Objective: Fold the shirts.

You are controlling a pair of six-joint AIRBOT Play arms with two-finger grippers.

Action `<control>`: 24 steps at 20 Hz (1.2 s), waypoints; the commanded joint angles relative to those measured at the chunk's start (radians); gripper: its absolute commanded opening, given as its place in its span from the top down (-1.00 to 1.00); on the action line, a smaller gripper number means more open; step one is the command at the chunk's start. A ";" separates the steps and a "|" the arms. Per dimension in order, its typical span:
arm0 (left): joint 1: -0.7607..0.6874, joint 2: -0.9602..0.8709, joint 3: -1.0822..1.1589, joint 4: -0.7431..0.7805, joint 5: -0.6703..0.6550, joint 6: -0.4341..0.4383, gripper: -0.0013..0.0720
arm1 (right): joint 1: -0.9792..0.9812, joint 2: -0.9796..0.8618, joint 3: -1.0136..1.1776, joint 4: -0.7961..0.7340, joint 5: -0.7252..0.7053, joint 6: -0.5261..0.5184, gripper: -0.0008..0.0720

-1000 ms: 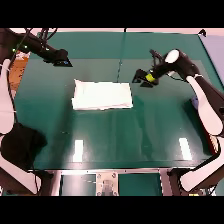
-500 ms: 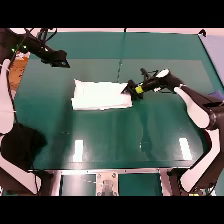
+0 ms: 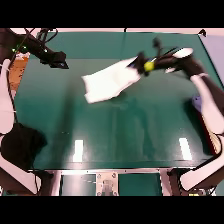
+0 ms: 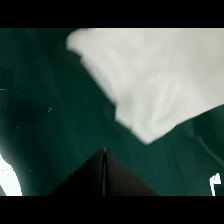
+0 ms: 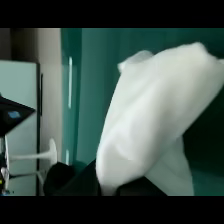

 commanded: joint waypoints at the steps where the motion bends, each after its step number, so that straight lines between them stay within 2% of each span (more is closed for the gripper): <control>1: 0.000 0.001 0.000 0.002 -0.007 -0.006 0.90 | -0.208 0.134 0.056 0.010 0.082 0.047 0.93; 5: 0.000 0.001 0.000 0.002 -0.006 -0.024 0.90 | -0.532 0.211 0.058 0.008 0.163 0.063 0.93; 10: 0.000 0.001 0.000 0.002 -0.006 -0.025 0.90 | -0.926 0.220 0.058 -0.041 0.251 0.063 0.93; 15: 0.000 0.001 0.000 0.002 -0.006 -0.029 0.90 | -1.178 0.228 0.058 -0.075 0.346 0.088 0.93; 17: 0.000 0.001 0.000 0.002 -0.010 -0.035 0.90 | -1.233 0.256 0.058 -0.183 0.375 0.114 0.93; 19: 0.000 0.001 0.000 0.001 -0.024 -0.038 0.90 | -1.269 0.295 0.052 -0.393 0.420 0.159 0.93; 21: 0.000 0.001 0.000 0.000 -0.031 -0.046 0.90 | -1.297 0.351 0.000 -0.597 0.433 0.247 0.93; 24: 0.000 0.001 0.000 -0.002 -0.049 -0.046 0.90 | -1.324 0.420 -0.115 -0.763 0.433 0.299 0.93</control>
